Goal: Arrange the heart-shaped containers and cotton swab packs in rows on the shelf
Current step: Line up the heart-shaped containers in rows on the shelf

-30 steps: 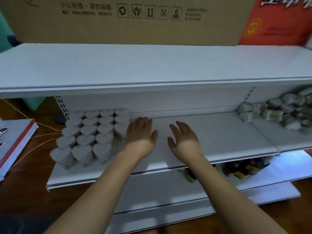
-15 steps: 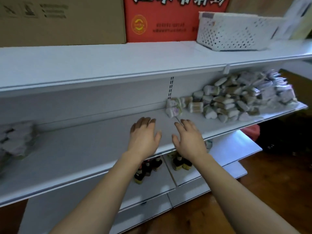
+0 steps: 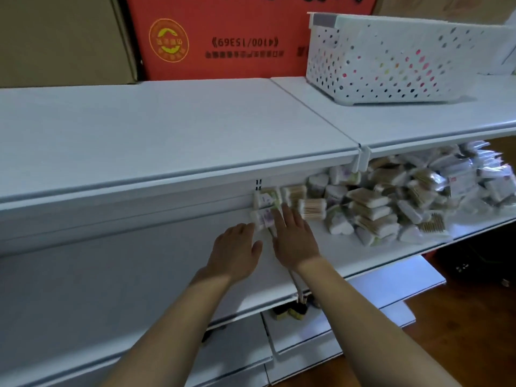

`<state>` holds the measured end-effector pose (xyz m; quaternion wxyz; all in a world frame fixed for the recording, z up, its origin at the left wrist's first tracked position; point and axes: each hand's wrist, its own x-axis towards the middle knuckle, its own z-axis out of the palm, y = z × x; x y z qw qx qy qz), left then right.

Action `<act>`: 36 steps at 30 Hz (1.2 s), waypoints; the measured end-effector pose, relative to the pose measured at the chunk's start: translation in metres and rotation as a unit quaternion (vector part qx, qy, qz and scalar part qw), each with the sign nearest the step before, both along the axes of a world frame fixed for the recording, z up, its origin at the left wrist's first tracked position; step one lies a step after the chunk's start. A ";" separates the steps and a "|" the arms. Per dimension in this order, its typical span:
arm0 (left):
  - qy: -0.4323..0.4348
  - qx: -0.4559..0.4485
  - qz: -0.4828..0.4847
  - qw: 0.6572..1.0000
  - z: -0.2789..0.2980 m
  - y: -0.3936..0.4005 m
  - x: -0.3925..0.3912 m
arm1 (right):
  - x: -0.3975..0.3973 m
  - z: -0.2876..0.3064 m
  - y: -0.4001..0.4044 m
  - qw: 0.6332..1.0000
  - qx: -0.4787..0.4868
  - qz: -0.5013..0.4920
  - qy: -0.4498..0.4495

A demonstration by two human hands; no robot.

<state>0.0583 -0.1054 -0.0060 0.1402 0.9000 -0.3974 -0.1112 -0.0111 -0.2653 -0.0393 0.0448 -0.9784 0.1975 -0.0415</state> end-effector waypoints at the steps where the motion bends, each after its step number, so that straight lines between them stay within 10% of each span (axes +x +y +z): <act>1: 0.010 0.006 0.004 1.000 -0.001 -0.004 0.001 | 0.006 -0.004 -0.004 1.000 0.007 0.009 -0.003; 11: 0.164 -0.075 0.195 0.964 -0.008 -0.039 -0.005 | 0.029 -0.018 -0.050 0.986 0.015 0.131 -0.101; 20: 0.276 -0.381 0.352 0.809 -0.016 -0.065 -0.032 | -0.008 -0.017 -0.051 0.925 0.229 0.244 -0.179; 25: 0.266 -0.452 0.364 0.769 -0.016 -0.048 -0.036 | 0.026 -0.002 -0.076 0.943 0.052 0.203 -0.259; 36: 0.265 -0.500 0.391 0.726 -0.006 0.008 -0.047 | 0.076 0.002 -0.075 0.955 -0.154 0.249 -0.057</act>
